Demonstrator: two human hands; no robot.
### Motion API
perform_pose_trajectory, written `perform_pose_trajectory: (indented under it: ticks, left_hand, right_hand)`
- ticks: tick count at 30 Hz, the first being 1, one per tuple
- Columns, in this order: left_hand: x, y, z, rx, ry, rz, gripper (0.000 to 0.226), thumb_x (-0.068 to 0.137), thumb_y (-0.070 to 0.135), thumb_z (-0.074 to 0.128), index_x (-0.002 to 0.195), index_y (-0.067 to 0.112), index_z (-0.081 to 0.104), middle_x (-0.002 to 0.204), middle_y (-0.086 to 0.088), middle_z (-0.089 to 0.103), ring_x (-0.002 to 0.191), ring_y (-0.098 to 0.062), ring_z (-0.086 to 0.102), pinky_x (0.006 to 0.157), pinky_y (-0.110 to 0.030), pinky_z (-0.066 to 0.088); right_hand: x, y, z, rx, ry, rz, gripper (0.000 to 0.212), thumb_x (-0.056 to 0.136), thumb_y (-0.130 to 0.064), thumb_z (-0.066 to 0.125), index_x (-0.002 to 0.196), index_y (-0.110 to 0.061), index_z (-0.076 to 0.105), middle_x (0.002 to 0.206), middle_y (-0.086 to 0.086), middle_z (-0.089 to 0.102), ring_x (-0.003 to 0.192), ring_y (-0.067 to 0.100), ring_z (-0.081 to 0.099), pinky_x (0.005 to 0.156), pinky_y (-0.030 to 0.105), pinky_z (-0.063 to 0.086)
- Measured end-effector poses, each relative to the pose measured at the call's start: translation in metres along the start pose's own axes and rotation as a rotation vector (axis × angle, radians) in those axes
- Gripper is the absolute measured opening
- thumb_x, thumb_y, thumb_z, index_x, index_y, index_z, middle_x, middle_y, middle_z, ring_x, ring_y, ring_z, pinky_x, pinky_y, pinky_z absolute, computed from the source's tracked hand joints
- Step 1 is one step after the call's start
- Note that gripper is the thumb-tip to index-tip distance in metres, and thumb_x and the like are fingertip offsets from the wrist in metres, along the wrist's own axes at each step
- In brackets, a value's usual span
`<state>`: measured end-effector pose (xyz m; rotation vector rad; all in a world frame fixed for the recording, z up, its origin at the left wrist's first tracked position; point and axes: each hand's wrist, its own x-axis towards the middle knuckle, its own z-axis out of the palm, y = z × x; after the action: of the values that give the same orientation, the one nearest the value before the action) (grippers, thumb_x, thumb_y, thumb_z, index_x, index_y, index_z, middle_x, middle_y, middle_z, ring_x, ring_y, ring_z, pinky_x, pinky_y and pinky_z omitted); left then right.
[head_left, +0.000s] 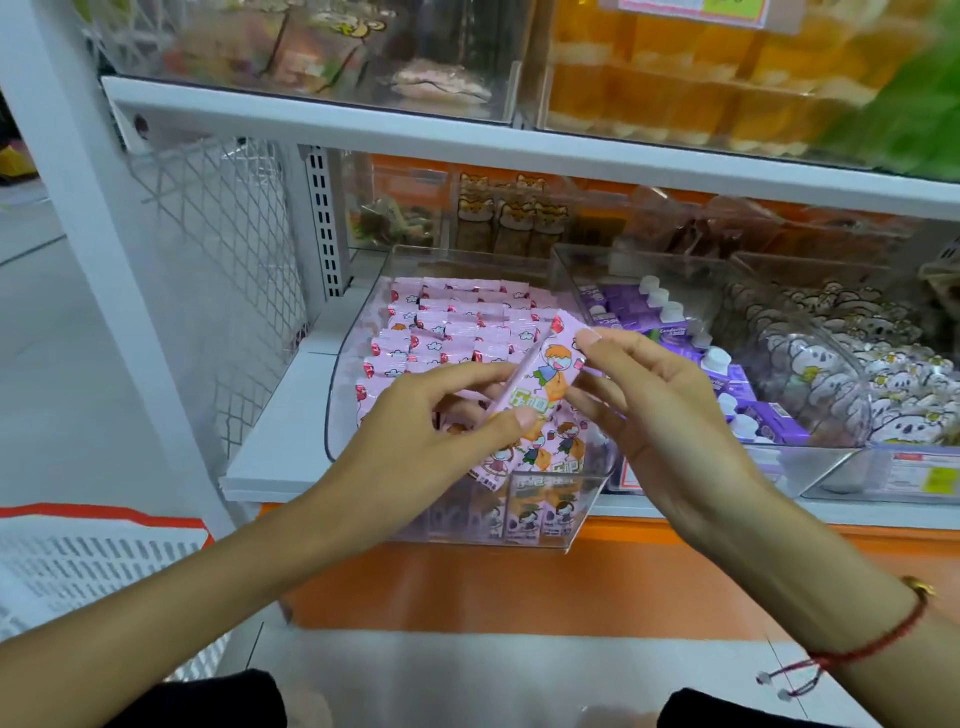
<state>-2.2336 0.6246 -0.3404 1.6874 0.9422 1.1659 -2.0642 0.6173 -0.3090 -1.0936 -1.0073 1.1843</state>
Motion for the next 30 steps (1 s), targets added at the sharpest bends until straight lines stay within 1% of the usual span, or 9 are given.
perform_pose_trajectory:
  ticks: [6,9,11,15,20,23,26,28,30]
  left_hand:
    - [0.0,-0.003,0.004,-0.097,0.096,-0.056,0.037,0.063,0.048,0.07,0.097,0.035,0.062,0.09,0.022,0.07,0.081,0.002,0.068,0.068,-0.006,0.047]
    - [-0.003,-0.002,0.012,-0.088,0.138,-0.03,0.029,0.069,0.04,0.069,0.09,0.023,0.056,0.088,0.011,0.07,0.079,0.001,0.067,0.07,-0.009,0.048]
    - [-0.007,0.0,0.018,-0.049,0.135,-0.027,0.022,0.075,0.036,0.069,0.09,0.027,0.056,0.089,0.015,0.069,0.085,0.003,0.065,0.073,-0.008,0.047]
    - [-0.013,0.005,0.024,0.051,0.138,-0.023,0.041,0.061,0.056,0.068,0.097,0.04,0.059,0.094,0.023,0.062,0.09,0.007,0.059,0.073,-0.008,0.048]
    - [-0.014,0.01,0.028,0.066,0.117,0.003,0.034,0.071,0.036,0.076,0.102,0.037,0.063,0.096,0.015,0.064,0.083,0.0,0.058,0.07,-0.017,0.054]
    - [-0.014,0.01,0.028,0.068,0.087,0.004,0.035,0.073,0.039,0.073,0.106,0.039,0.062,0.099,0.019,0.067,0.09,0.003,0.062,0.073,-0.012,0.051]
    - [-0.014,0.011,0.025,0.054,0.102,0.044,0.027,0.082,0.026,0.071,0.105,0.035,0.058,0.104,0.021,0.069,0.099,0.005,0.063,0.08,-0.01,0.049]
    - [-0.014,0.012,0.024,0.148,0.122,0.105,0.026,0.085,0.029,0.069,0.107,0.036,0.058,0.109,0.021,0.066,0.107,0.004,0.06,0.088,-0.014,0.048]
    - [-0.015,0.015,0.026,0.227,0.124,0.148,0.032,0.081,0.034,0.074,0.108,0.039,0.058,0.106,0.022,0.063,0.106,0.003,0.057,0.083,-0.011,0.047]
  right_hand:
    - [0.002,-0.003,-0.004,-0.031,-0.146,0.026,0.015,0.089,-0.018,0.06,0.103,-0.019,0.063,0.096,-0.001,0.073,0.09,0.01,0.069,0.079,0.021,0.056]
    - [-0.005,-0.001,-0.004,-0.149,-0.273,0.015,0.01,0.092,-0.017,0.056,0.097,-0.024,0.062,0.091,-0.001,0.072,0.088,0.008,0.068,0.082,0.021,0.055]
    - [-0.011,0.001,-0.004,-0.178,-0.274,-0.02,0.011,0.094,-0.016,0.054,0.101,-0.015,0.062,0.088,0.007,0.069,0.084,0.008,0.065,0.079,0.019,0.056]
    - [-0.015,0.004,-0.011,-0.145,-0.139,-0.116,0.009,0.089,-0.014,0.06,0.096,-0.019,0.057,0.07,-0.008,0.068,0.067,0.003,0.065,0.068,0.017,0.056]
    - [-0.016,0.0,-0.022,-0.187,-0.187,-0.081,0.025,0.086,-0.019,0.062,0.111,-0.013,0.061,0.092,-0.005,0.074,0.083,0.006,0.068,0.077,0.025,0.058]
    - [-0.016,-0.002,-0.025,-0.208,-0.243,-0.09,0.025,0.089,-0.016,0.058,0.113,-0.011,0.062,0.096,-0.008,0.073,0.086,0.003,0.066,0.072,0.021,0.056]
    - [-0.017,-0.003,-0.025,-0.217,-0.173,-0.125,0.021,0.087,-0.017,0.063,0.107,-0.009,0.064,0.096,0.008,0.074,0.082,0.008,0.068,0.074,0.023,0.057]
    - [-0.018,-0.001,-0.022,-0.239,-0.101,-0.147,0.021,0.084,-0.021,0.067,0.1,-0.008,0.064,0.096,0.026,0.068,0.079,0.016,0.066,0.081,0.036,0.058]
    - [-0.02,0.0,-0.017,-0.266,-0.047,-0.183,0.025,0.081,-0.023,0.071,0.097,-0.006,0.064,0.089,0.032,0.064,0.075,0.022,0.061,0.085,0.053,0.051]
